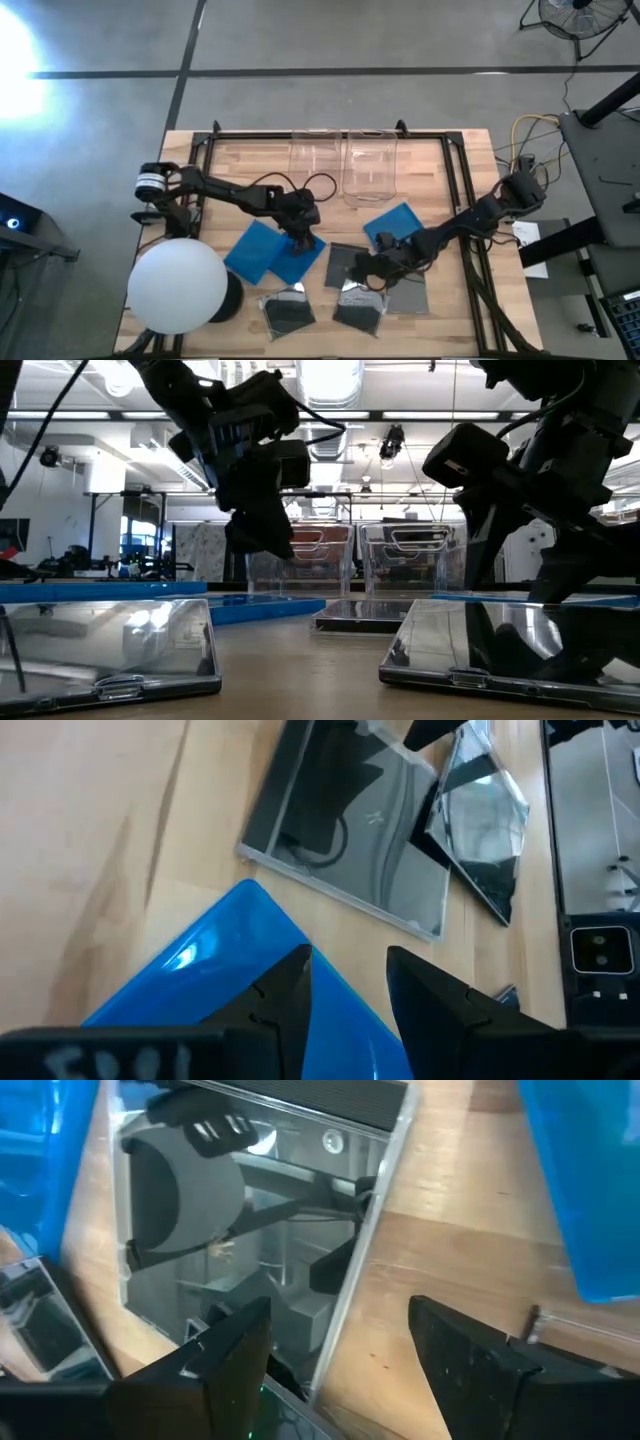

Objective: Pick & place jewel cases by type
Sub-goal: Put the black CD case into the right transparent bin

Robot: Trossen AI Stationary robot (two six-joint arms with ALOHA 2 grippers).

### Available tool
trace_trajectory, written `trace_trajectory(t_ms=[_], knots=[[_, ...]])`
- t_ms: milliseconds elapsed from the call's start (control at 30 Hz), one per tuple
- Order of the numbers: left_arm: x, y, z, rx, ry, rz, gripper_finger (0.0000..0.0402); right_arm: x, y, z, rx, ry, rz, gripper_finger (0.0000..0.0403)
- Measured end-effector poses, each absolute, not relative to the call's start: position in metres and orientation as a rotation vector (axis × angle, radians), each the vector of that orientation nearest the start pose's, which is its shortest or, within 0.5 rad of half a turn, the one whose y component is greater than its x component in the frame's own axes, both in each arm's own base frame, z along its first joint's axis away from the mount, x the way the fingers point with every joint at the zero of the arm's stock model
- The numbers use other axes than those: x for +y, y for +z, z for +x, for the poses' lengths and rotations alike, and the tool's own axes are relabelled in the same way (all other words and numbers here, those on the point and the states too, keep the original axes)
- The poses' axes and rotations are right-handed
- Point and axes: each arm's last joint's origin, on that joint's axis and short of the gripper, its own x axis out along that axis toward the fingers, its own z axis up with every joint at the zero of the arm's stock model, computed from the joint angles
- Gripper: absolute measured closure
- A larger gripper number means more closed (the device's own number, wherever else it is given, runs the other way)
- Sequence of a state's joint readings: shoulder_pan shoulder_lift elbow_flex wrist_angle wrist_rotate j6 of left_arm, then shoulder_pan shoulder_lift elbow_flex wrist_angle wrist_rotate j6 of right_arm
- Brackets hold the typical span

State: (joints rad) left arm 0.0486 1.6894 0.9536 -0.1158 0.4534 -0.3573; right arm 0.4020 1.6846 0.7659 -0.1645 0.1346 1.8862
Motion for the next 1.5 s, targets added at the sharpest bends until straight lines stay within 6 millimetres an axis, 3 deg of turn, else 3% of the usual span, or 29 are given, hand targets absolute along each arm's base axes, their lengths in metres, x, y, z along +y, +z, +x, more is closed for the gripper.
trace_trajectory(t_ms=[200,467,667,1000,1233,1333,1500], knots=[[-0.003,0.173,0.356,0.898,-0.283,-0.549,0.0287,0.107,0.114,0.275,0.87,-0.801,1.402,0.0166],[-0.013,0.152,0.376,1.002,-0.372,-0.604,0.0287,0.106,0.11,0.279,0.823,-0.801,1.403,0.0168],[-0.016,0.146,0.386,1.017,-0.387,-0.614,0.0287,0.103,0.111,0.28,0.827,-0.76,1.317,0.0174],[0.002,0.156,0.4,0.83,-0.325,-0.537,0.0287,0.107,0.119,0.297,0.762,-0.412,1.061,0.0174],[0.017,0.166,0.405,0.758,-0.285,-0.589,0.0287,0.1,0.121,0.3,0.828,-0.31,0.974,0.0177],[0.016,0.179,0.402,0.764,-0.261,-0.625,0.0287,0.096,0.127,0.295,0.864,-0.304,0.922,0.0177],[-0.009,0.193,0.384,0.874,-0.227,-0.561,0.0287,0.085,0.15,0.283,0.87,-0.295,0.76,0.0177]])
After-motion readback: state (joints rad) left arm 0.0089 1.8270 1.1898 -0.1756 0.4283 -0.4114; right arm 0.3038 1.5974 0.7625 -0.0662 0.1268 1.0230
